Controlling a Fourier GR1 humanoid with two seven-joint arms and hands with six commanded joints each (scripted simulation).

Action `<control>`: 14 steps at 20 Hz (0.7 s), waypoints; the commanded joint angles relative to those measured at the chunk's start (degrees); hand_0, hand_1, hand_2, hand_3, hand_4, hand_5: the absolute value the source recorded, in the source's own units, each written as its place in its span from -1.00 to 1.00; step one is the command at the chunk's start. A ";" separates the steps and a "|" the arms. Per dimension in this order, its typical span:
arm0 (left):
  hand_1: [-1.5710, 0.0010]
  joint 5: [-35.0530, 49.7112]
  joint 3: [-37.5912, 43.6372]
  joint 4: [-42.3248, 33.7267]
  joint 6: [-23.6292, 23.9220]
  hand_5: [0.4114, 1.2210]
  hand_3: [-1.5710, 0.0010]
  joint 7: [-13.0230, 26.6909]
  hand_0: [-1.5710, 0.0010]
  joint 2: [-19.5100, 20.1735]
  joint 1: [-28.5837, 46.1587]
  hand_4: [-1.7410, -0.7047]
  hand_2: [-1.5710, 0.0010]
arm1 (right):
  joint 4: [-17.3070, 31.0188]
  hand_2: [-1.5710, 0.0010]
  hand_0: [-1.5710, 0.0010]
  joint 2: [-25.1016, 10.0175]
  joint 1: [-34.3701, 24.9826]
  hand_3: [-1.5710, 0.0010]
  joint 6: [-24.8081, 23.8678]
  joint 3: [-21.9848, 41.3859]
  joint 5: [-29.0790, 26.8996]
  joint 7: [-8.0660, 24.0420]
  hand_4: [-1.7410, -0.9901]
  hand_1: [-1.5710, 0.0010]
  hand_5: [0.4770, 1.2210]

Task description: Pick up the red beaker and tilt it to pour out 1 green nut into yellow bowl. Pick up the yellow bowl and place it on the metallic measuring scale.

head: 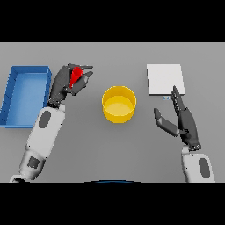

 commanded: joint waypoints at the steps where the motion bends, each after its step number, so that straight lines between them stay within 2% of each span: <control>1: -0.99 -0.31 -0.29 0.70 -0.05 0.83 -0.99 0.27 -0.99 0.44 -0.74 -0.76 -0.99 | -0.20 1.00 1.00 -0.07 0.25 1.00 -0.36 0.04 0.45 -0.04 0.24 1.00 -0.46; 4: -1.00 -2.74 -2.99 1.66 -0.65 0.76 -0.99 1.13 -1.00 2.66 -3.04 -0.85 -1.00 | -0.30 1.00 1.00 0.14 -0.09 1.00 -0.06 0.19 0.15 0.93 0.25 1.00 -0.44; 6: -1.00 -6.85 -6.82 2.82 -2.00 0.76 -0.99 4.30 -1.00 4.88 -6.03 -0.90 -1.00 | -0.23 1.00 1.00 0.61 -0.12 1.00 0.17 0.33 -0.27 1.30 0.24 1.00 -0.43; 9: -1.00 -13.32 -13.41 3.75 -4.20 0.79 -1.00 4.81 -1.00 7.92 -9.07 -0.95 -1.00 | -0.64 1.00 1.00 0.14 0.37 1.00 -0.32 -0.05 0.14 0.99 0.23 1.00 -0.43; 11: -1.00 -16.97 -17.46 4.73 -7.12 0.85 -1.00 7.40 -1.00 9.31 -12.21 -0.97 -1.00 | -0.98 1.00 1.00 0.66 0.47 1.00 -0.72 0.60 0.92 0.57 0.21 1.00 -0.42; 14: -1.00 -20.61 -22.60 7.74 -11.68 0.92 -1.00 7.09 -1.00 11.39 -15.78 -0.98 -1.00 | -1.13 1.00 1.00 -0.18 0.58 1.00 -0.67 0.36 1.25 0.95 0.20 1.00 -0.41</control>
